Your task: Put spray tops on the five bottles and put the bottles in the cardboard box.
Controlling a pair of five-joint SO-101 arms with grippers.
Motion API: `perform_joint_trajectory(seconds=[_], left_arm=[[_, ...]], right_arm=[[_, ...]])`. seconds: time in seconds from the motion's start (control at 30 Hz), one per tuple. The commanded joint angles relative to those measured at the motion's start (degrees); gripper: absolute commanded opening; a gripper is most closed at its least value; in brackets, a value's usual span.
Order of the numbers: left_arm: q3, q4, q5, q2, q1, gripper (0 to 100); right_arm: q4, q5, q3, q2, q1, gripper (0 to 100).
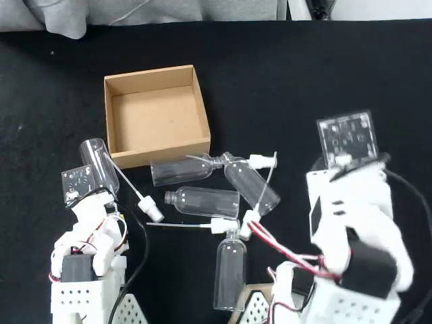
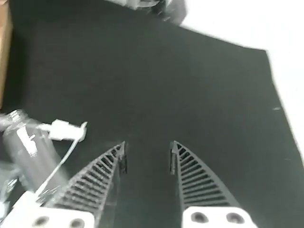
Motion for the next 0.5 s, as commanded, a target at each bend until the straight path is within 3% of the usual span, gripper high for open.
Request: perform_joint_trajectory(seconds=[0.0, 0.37, 0.47], left_arm=[[1.4, 0.2, -0.4, -0.5, -0.1, 4], [1.4, 0.2, -0.4, -0.5, -0.1, 4], [1.4, 0.2, -0.4, -0.5, -0.1, 4]], right_arm=[[2.7, -2.2, -6.4, 6.6, -3.9, 12.4], [5.5, -2.8, -9.8, 17.9, -8.6, 12.6], [5.5, -2.8, -9.8, 20.0, -10.5, 16.5]])
